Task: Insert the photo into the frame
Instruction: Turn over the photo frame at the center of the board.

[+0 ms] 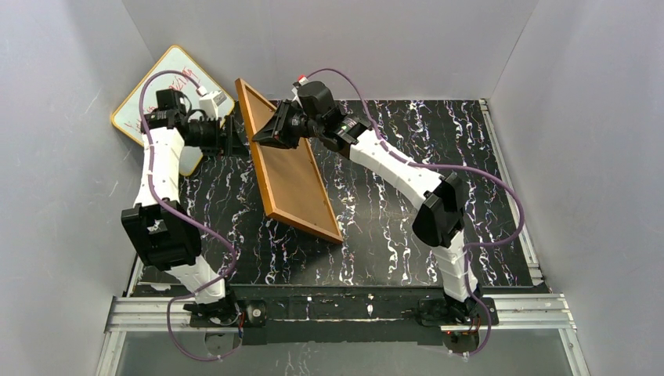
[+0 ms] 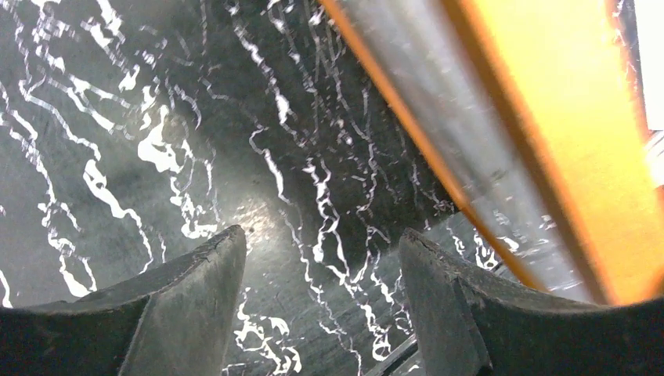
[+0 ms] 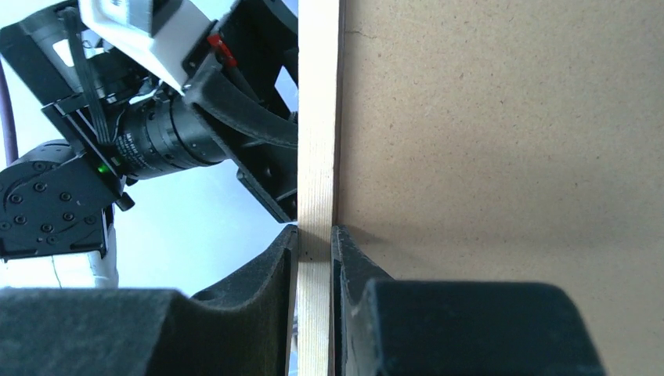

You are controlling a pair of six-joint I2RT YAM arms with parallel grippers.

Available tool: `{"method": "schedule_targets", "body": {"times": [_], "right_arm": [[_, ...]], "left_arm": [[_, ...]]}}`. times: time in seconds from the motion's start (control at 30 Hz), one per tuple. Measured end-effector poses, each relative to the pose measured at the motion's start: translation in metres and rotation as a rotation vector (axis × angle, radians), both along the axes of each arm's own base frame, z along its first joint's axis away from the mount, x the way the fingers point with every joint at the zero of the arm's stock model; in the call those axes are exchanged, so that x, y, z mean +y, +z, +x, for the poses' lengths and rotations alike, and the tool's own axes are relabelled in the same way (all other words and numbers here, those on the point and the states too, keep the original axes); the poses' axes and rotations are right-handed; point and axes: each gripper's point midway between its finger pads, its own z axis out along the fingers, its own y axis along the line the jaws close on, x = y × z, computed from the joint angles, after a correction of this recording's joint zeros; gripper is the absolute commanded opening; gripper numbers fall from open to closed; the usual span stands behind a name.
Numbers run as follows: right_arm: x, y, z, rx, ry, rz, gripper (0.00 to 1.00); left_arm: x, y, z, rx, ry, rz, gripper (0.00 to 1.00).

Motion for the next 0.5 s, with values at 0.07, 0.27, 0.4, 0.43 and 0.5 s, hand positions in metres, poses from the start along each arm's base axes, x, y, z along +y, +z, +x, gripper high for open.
{"method": "schedule_targets", "body": {"times": [0.07, 0.27, 0.4, 0.43, 0.5], "right_arm": [[0.000, 0.002, 0.000, 0.016, 0.004, 0.041, 0.01], [-0.032, 0.013, 0.006, 0.078, -0.023, 0.192, 0.01], [-0.053, 0.023, 0.017, 0.090, -0.033, 0.235, 0.26], [-0.058, 0.025, 0.022, 0.087, -0.038, 0.239, 0.26], [-0.068, 0.028, 0.030, 0.086, -0.041, 0.245, 0.26]], "left_arm": [[-0.012, 0.013, 0.004, -0.023, -0.016, -0.002, 0.68], [-0.052, 0.024, 0.009, -0.045, -0.077, 0.023, 0.67], [-0.079, 0.022, 0.020, -0.038, -0.117, 0.041, 0.66], [-0.086, 0.022, 0.025, -0.042, -0.124, 0.046, 0.66], [-0.096, 0.022, 0.037, -0.049, -0.131, 0.056, 0.66]]}}
